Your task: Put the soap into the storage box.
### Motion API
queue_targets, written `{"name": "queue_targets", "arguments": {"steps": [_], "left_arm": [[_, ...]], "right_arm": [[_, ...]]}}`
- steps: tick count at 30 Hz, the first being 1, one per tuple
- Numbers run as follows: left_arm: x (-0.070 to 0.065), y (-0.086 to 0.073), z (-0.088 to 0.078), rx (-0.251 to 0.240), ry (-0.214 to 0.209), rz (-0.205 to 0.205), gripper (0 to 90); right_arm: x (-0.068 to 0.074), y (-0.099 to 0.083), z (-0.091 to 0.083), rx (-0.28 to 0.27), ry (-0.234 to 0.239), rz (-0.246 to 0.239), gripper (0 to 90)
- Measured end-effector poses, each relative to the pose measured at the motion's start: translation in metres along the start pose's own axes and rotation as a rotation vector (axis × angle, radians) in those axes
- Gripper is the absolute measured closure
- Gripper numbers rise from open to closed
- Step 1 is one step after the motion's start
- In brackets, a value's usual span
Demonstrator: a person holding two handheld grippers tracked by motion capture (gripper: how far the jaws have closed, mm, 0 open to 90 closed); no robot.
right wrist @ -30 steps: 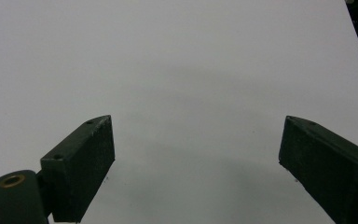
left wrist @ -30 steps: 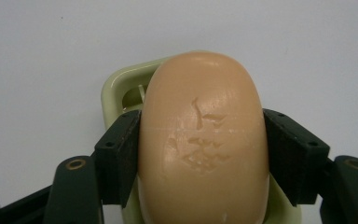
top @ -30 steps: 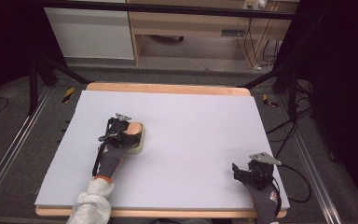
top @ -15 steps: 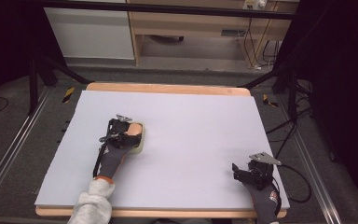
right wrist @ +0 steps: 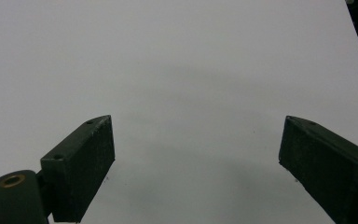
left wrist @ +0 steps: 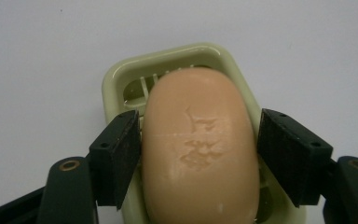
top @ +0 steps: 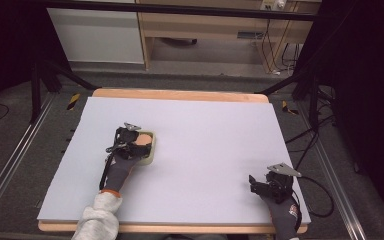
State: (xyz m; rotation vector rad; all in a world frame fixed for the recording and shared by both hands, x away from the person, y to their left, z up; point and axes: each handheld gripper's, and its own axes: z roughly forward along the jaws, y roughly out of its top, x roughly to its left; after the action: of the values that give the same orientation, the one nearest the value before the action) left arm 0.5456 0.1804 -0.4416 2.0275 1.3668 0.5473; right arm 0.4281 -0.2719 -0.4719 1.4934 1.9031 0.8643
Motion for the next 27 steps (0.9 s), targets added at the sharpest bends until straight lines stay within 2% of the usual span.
{"name": "queue_targets", "arguments": {"steps": [7,13,17,24,27], "left_arm": [[-0.003,0.003,-0.016,-0.025,-0.010,0.032,28.6],[-0.005,-0.002,-0.033,-0.062,-0.050,0.057,27.8],[-0.005,-0.007,-0.043,-0.083,-0.060,0.077,27.5],[-0.001,-0.021,-0.057,-0.114,-0.071,0.089,26.7],[0.006,-0.033,-0.063,-0.144,-0.056,0.080,26.5]], "right_arm": [[0.000,0.000,-0.001,-0.001,-0.002,0.003,10.7],[-0.002,0.000,-0.001,-0.003,-0.007,0.010,10.7],[-0.003,-0.001,-0.001,0.001,-0.010,0.023,10.6],[-0.004,-0.001,-0.002,0.001,-0.019,0.026,10.5],[-0.005,-0.002,-0.002,0.001,-0.018,0.033,10.4]]}}
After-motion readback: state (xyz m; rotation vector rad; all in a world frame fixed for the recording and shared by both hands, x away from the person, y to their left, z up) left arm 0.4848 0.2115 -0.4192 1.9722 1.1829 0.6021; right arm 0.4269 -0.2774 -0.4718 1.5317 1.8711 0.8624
